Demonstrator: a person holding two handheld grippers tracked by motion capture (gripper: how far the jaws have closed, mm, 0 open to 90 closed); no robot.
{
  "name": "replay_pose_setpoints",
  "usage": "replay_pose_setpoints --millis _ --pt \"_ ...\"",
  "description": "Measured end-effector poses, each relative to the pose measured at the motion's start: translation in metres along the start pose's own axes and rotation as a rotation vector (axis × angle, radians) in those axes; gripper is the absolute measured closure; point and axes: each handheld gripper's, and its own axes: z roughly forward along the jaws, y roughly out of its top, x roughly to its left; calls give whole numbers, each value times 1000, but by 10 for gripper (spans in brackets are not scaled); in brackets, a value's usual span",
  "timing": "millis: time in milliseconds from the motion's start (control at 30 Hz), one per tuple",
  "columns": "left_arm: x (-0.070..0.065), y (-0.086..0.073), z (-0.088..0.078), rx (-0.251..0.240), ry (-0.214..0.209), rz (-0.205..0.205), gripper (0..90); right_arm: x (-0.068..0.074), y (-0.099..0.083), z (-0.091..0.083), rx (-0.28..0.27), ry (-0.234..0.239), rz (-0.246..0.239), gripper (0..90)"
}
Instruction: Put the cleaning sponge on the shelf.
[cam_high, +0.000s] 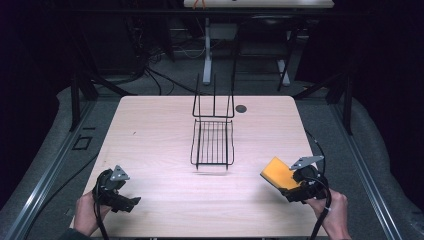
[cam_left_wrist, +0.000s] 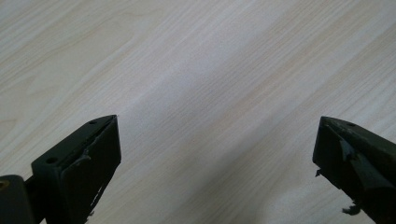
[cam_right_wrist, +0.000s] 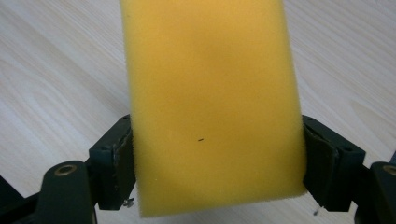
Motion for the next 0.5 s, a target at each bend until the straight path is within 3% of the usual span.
replay_pose_setpoints --millis 500 --pt "-1 0 1 6 -2 2 15 10 27 -7 -20 -1 -53 226"
